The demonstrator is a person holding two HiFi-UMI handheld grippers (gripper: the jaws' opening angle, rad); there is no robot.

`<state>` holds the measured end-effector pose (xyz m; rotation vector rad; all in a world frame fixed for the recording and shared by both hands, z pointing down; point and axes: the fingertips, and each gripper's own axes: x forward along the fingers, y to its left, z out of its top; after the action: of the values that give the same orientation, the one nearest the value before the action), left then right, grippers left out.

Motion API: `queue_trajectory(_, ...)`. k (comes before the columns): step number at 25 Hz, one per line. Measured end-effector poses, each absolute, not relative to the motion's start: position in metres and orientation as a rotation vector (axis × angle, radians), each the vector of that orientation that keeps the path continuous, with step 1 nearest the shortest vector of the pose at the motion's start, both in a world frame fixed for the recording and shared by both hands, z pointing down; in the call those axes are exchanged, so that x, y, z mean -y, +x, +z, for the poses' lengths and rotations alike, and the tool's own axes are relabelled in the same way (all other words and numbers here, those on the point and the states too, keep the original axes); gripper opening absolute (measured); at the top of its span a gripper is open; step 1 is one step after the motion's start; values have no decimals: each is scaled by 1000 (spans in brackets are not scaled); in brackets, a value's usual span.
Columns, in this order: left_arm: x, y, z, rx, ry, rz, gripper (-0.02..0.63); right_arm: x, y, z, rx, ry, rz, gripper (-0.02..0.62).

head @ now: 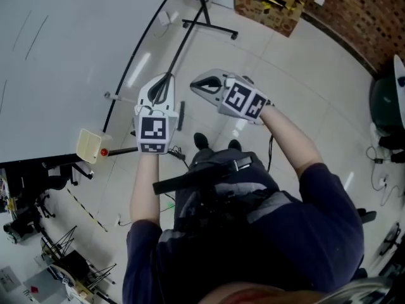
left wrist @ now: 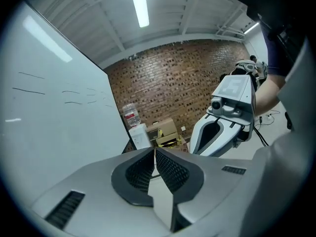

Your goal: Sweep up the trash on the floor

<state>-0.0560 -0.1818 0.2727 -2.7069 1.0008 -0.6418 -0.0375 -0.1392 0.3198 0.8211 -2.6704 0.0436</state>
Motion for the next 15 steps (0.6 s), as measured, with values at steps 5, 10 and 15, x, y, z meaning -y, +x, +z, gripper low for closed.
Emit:
queue_trajectory(5,163,-75,282,-989,-2705,-721,0,122,-56,343,2630,753,110,8)
queue_trajectory(10,138,-80,282,-914,-2689,-732,0,100,-78,345,2615,670,180,8)
queue_trajectory(15,130,-125,287,-931,-2743,-728,0,89,-116,343,2573,646,191,8)
